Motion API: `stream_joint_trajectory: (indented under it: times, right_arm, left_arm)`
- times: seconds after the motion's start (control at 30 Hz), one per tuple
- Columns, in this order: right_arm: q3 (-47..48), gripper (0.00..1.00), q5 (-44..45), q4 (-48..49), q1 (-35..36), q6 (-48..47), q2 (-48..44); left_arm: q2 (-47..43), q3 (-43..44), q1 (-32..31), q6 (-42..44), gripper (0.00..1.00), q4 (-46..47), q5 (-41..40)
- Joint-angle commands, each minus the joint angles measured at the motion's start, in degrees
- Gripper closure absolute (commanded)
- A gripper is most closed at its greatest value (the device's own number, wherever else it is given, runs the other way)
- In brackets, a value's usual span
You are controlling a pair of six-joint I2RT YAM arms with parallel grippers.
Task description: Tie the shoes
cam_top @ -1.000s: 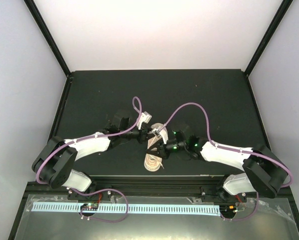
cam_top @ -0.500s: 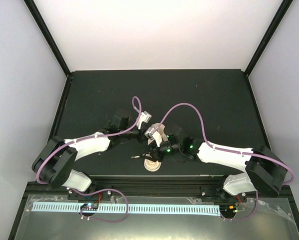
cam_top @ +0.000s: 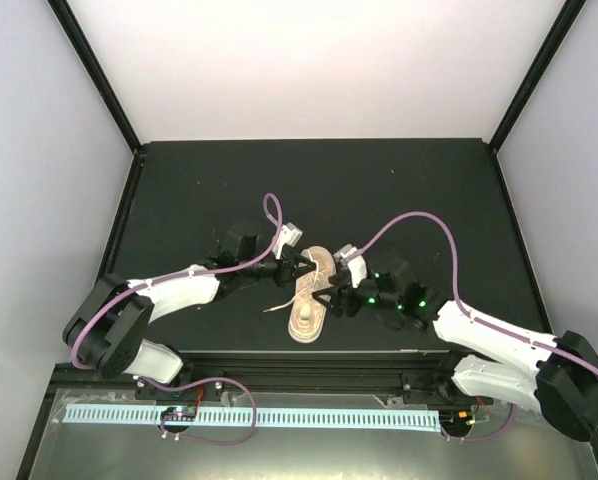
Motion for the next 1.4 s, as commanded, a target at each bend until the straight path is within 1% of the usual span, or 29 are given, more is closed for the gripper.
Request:
stream_joint_trajectory:
  times: [0.0,0.1,0.2,0.43,0.5,0.63,0.77,0.9,0.97,1.03,1.07,1.13,1.2,1.3,1.37]
  right_arm:
    - [-4.4,0.25,-4.1,12.0,-6.7,0.2,1.2]
    - [-4.5,0.22,-9.9,20.2,-10.3,1.7,6.3]
    - [-3.2,0.23,-13.9,25.3,-11.9,1.5,11.6]
    - [-0.8,0.30,-19.8,28.6,-13.5,-0.2,20.1]
    - [-0.4,0.36,-20.3,28.9,-13.5,-0.3,21.3]
    - [-0.4,0.51,-20.1,30.0,-13.6,-0.1,22.5]
    - [-0.3,0.74,-20.8,30.3,-13.7,-0.3,23.4]
    - [-0.5,0.91,-21.3,30.1,-13.8,-0.4,23.6]
    - [-0.8,0.98,-21.0,30.1,-13.8,-0.6,23.2]
    - [-1.1,0.99,-20.5,29.7,-13.8,-0.8,22.8]
    - [-1.2,0.98,-20.2,29.5,-13.8,-1.0,22.6]
    - [-1.6,0.98,-19.3,29.4,-13.8,-1.3,22.0]
    - [-2.1,0.98,-18.2,29.1,-13.8,-1.5,21.3]
    - [-2.6,0.98,-16.5,28.0,-13.8,-2.1,20.1]
    - [-3.2,0.98,-15.6,27.3,-13.8,-2.5,19.1]
  left_arm:
    - [-1.6,0.0,0.3,0.9,0.98,1.2,0.2]
    - [-1.8,-0.1,0.3,0.9,0.99,1.2,0.2]
    - [-1.7,-0.1,0.3,1.0,0.99,1.0,0.3]
    - [-1.5,0.3,0.3,1.3,0.98,0.4,0.5]
    - [-1.5,0.4,0.3,1.4,0.99,0.3,0.5]
    - [-1.5,0.5,0.3,1.5,0.98,0.1,0.3]
    - [-1.3,0.5,0.3,1.5,0.98,0.0,0.4]
    - [-1.4,0.5,0.3,1.7,0.99,-0.2,0.1]
    - [-1.5,0.5,0.3,1.6,0.98,-0.3,0.2]
    - [-1.6,0.5,0.3,1.6,0.98,-0.3,0.1]
    - [-1.5,0.6,0.3,1.6,0.95,-0.4,0.1]
    - [-1.8,0.6,0.3,1.7,0.87,-0.8,-0.1]
    - [-2.3,0.4,0.4,1.9,0.73,-1.5,-0.4]
    - [-3.6,-0.6,0.6,2.4,0.65,-2.7,-1.3]
    - [-4.8,-1.7,0.9,2.7,0.62,-3.5,-1.8]
